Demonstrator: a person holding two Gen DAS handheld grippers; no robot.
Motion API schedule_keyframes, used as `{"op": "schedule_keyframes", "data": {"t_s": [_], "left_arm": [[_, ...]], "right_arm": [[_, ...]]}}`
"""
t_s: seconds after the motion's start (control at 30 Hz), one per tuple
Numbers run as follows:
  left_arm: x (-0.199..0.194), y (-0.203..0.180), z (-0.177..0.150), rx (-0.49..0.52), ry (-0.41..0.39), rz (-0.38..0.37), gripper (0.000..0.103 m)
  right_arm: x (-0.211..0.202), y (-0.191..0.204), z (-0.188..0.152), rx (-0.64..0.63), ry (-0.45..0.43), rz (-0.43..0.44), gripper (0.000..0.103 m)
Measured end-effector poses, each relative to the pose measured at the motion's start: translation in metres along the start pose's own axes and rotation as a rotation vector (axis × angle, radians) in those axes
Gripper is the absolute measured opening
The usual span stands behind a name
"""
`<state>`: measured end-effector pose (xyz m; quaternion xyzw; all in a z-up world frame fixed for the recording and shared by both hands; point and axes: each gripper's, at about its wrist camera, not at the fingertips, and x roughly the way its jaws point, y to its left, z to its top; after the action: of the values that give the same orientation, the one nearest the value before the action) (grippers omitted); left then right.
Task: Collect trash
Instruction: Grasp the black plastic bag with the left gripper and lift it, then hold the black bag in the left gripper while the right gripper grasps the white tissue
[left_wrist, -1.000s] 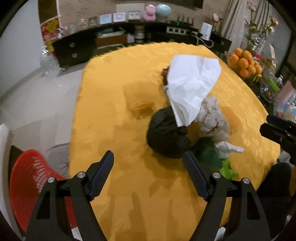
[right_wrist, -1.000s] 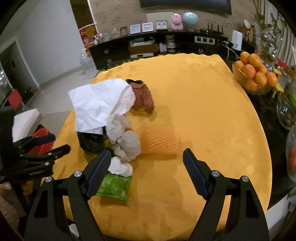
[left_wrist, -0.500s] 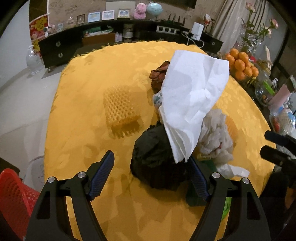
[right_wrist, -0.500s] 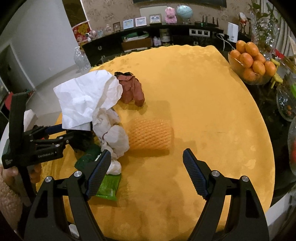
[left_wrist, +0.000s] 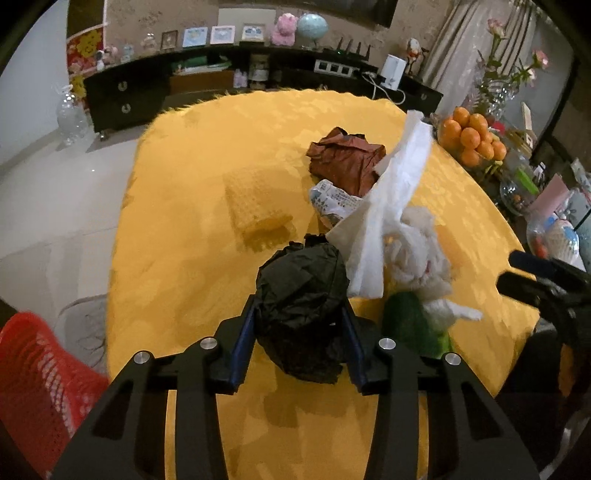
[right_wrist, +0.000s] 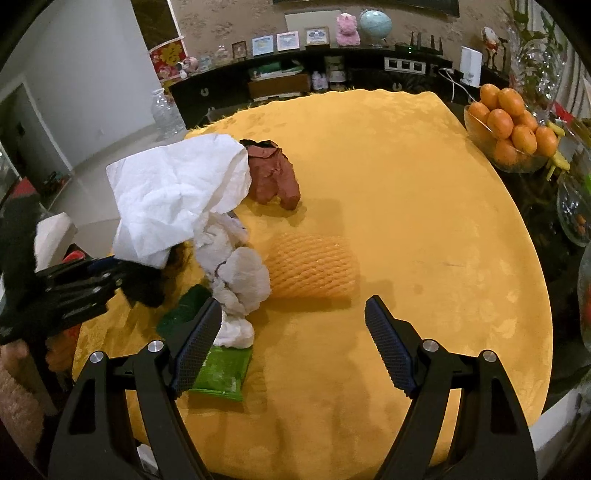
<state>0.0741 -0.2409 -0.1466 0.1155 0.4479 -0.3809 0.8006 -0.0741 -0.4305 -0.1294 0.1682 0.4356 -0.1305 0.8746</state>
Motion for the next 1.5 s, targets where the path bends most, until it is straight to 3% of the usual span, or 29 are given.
{"op": "schedule_keyframes", "data": {"t_s": [0.57, 0.93, 1.2, 1.43, 1.5], "left_arm": [[-0.065, 0.042, -0.057, -0.097, -0.038, 0.090, 0.040], [-0.085, 0.066, -0.066, -0.181, -0.065, 0.103, 0.040], [-0.094, 0.074, -0.068, -0.199, -0.084, 0.104, 0.040], [-0.101, 0.082, -0.070, -0.219, -0.094, 0.114, 0.040], [-0.102, 0.084, -0.071, -0.224, -0.095, 0.118, 0.040]], "right_arm": [[0.002, 0.051, -0.002, -0.104, 0.034, 0.100, 0.077], [0.016, 0.099, 0.011, -0.187, 0.057, 0.182, 0.077], [0.047, 0.135, 0.020, -0.286, 0.069, 0.156, 0.077], [0.073, 0.143, 0.019, -0.317, 0.126, 0.148, 0.054], [0.078, 0.143, 0.018, -0.318, 0.145, 0.157, 0.042]]}}
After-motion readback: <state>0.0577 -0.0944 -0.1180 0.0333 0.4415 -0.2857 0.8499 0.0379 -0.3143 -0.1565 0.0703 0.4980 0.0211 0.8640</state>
